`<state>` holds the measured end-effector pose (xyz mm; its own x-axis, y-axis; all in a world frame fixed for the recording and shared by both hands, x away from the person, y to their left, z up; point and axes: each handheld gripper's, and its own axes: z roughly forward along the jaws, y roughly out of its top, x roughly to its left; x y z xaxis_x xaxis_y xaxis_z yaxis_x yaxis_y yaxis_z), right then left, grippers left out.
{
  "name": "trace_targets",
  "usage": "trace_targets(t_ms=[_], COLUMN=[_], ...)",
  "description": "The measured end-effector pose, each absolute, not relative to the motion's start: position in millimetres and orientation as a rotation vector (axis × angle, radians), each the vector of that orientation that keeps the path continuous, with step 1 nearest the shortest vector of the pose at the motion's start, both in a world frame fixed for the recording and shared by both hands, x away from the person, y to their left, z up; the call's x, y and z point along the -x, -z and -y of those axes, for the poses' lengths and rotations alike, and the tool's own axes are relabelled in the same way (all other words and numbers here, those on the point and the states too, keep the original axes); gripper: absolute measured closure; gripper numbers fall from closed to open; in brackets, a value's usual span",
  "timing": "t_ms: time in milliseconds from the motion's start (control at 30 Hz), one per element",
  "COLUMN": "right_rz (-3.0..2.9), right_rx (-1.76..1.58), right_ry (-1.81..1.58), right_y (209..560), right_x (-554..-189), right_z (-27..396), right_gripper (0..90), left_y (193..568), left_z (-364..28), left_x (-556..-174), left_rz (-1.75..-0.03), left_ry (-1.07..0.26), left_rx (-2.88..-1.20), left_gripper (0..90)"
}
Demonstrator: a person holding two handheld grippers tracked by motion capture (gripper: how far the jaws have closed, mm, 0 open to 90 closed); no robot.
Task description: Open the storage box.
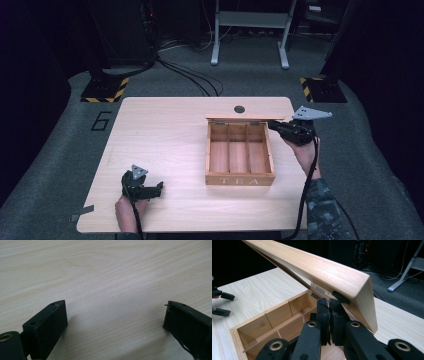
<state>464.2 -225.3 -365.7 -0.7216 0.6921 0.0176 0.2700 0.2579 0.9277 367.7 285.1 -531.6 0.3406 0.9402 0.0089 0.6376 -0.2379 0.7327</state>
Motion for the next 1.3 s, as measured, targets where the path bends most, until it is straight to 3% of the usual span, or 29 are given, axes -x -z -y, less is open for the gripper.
trace_targets(t_ms=[1300], right_rz=[-2.174], right_rx=[-0.92], right_ry=[-1.519], right_y=[425.5], right_x=[-425.4], right_z=[230.0], right_gripper=[86.5], left_y=[531.4], left_z=[-285.1], left_x=[-367.7], left_rz=[-1.379], left_ry=[-0.607], left_rx=[-1.969], left_gripper=[4.8])
